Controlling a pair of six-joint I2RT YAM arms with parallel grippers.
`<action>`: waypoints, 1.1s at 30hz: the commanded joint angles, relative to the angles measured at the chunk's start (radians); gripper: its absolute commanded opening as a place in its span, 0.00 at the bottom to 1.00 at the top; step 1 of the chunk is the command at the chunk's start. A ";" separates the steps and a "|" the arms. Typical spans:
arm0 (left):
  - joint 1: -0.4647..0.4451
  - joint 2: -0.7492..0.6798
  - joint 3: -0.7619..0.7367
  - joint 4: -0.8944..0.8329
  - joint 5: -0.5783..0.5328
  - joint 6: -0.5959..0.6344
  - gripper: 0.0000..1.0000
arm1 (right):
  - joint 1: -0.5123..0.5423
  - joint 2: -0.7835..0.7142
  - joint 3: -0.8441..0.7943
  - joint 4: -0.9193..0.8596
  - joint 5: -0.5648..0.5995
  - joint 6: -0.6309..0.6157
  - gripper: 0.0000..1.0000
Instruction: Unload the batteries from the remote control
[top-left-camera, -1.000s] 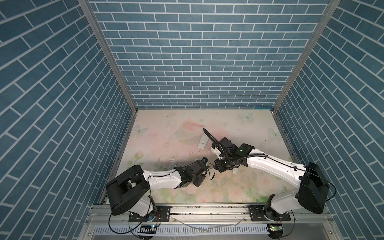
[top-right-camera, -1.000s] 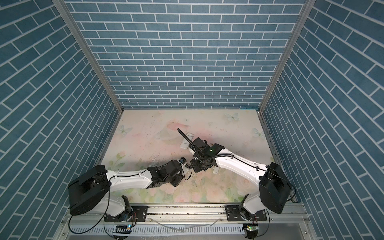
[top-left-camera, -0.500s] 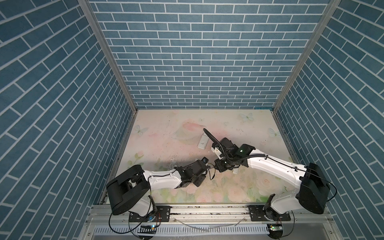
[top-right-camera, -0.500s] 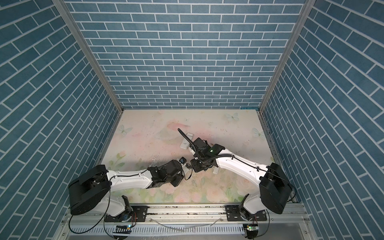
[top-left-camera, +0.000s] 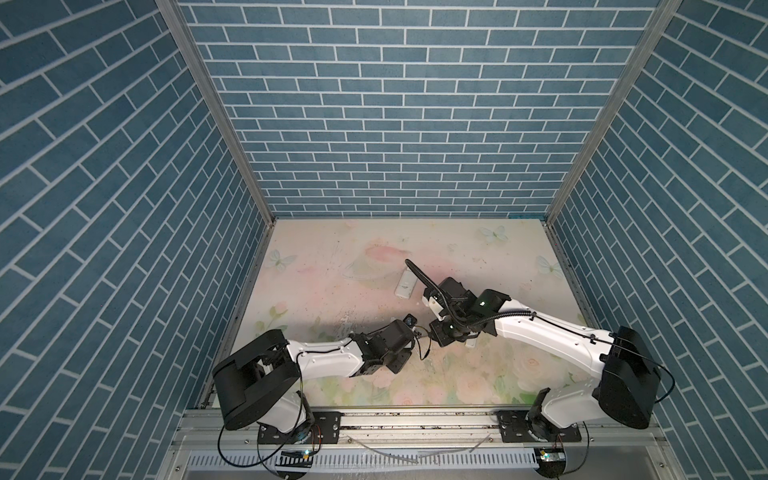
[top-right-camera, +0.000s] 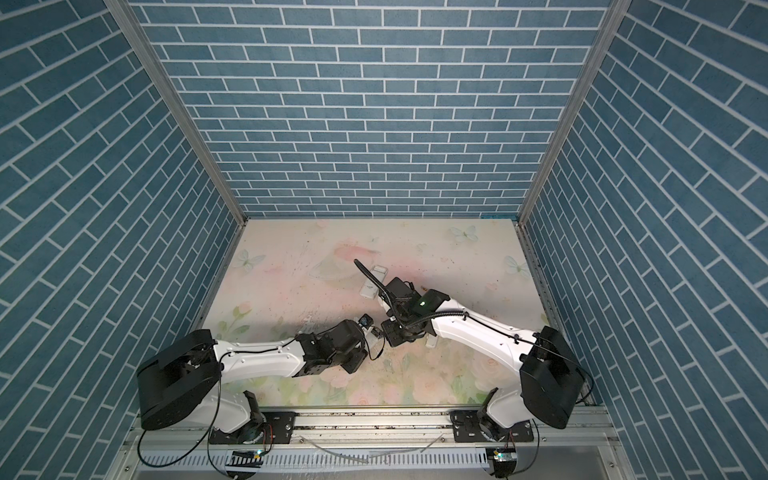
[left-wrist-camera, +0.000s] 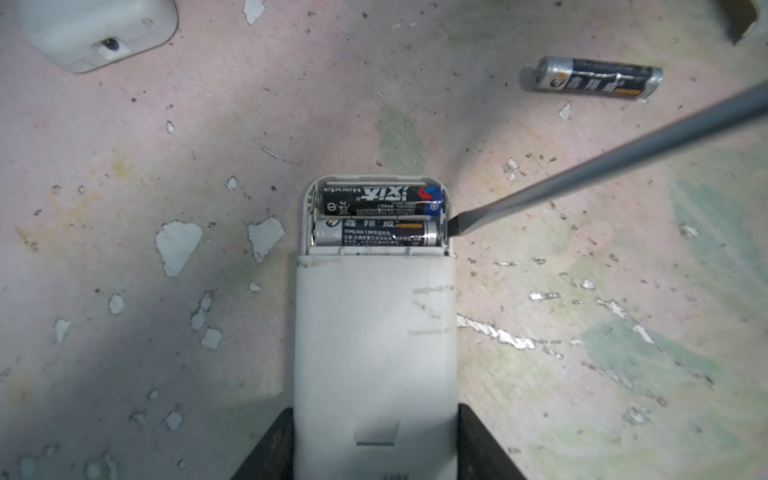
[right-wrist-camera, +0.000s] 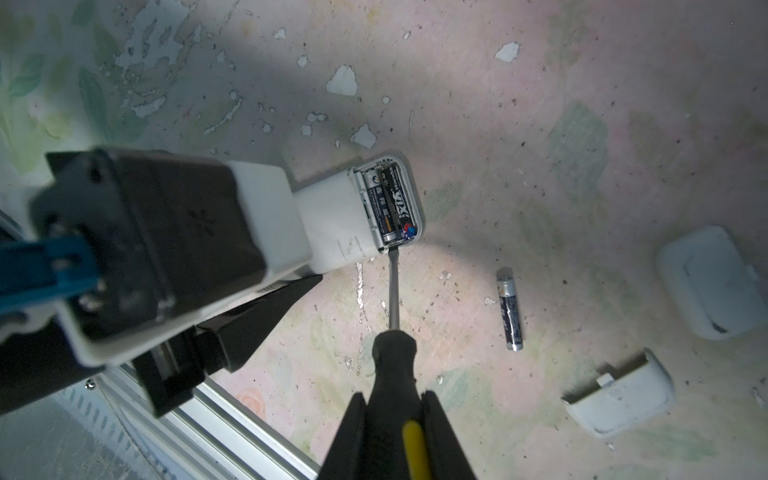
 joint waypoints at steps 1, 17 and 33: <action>-0.037 0.062 -0.024 -0.003 0.140 0.032 0.41 | -0.009 0.020 0.069 -0.063 0.050 -0.058 0.00; -0.037 0.061 -0.021 -0.020 0.121 0.028 0.41 | -0.064 0.034 0.080 -0.117 0.079 -0.075 0.00; -0.038 0.064 -0.019 -0.036 0.099 0.020 0.40 | -0.092 -0.005 0.088 -0.144 0.099 -0.056 0.00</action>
